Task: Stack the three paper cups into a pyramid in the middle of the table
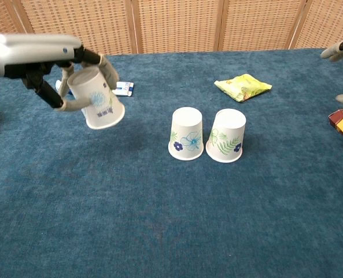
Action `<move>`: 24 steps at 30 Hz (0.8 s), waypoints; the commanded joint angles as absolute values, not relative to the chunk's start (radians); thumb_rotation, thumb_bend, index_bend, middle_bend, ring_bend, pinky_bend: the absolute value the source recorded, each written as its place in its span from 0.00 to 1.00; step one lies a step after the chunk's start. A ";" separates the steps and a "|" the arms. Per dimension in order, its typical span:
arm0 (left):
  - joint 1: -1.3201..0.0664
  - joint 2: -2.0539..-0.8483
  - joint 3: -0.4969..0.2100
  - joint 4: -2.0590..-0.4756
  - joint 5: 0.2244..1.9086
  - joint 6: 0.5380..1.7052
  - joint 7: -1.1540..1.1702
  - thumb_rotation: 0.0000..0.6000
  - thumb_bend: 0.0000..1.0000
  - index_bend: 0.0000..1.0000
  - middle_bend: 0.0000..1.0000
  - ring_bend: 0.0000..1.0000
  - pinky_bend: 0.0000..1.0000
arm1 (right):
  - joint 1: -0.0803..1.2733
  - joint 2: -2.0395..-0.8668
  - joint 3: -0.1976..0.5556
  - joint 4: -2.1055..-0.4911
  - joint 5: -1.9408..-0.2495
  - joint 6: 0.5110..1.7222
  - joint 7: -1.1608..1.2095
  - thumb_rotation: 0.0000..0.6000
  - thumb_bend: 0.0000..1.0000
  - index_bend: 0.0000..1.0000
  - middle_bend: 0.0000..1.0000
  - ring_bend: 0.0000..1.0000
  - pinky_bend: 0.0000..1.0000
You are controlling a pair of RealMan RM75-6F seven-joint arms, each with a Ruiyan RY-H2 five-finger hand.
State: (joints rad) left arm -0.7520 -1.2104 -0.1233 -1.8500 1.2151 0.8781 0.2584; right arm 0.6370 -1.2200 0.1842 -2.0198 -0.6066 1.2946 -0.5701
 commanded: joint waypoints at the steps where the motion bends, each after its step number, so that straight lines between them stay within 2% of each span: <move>1: -0.765 -1.191 -0.141 -1.876 1.231 0.882 0.252 1.00 0.50 0.35 0.22 0.30 0.56 | 0.629 -1.215 0.179 -2.022 -0.640 1.294 -0.557 1.00 0.41 0.00 0.04 0.00 0.13; 3: -0.775 -1.188 -0.149 -1.889 1.231 0.881 0.258 1.00 0.50 0.35 0.22 0.29 0.56 | 0.621 -1.208 0.173 -2.021 -0.671 1.286 -0.541 1.00 0.41 0.00 0.03 0.00 0.03; 5: -0.788 -1.191 -0.158 -1.894 1.225 0.877 0.263 1.00 0.50 0.36 0.22 0.29 0.56 | 0.613 -1.204 0.168 -2.019 -0.697 1.285 -0.527 1.00 0.40 0.00 0.02 0.00 0.00; 24: -0.969 -1.358 -0.228 -1.803 1.084 0.803 0.358 1.00 0.50 0.35 0.22 0.29 0.55 | 0.547 -1.145 0.147 -2.066 -0.790 1.312 -0.482 1.00 0.40 0.00 0.00 0.00 0.00</move>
State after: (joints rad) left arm -0.9570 -1.3463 -0.2222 -1.8122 1.0953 0.8097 0.3480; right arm 0.5481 -1.1460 0.1471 -2.0650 -0.7889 1.3111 -0.4834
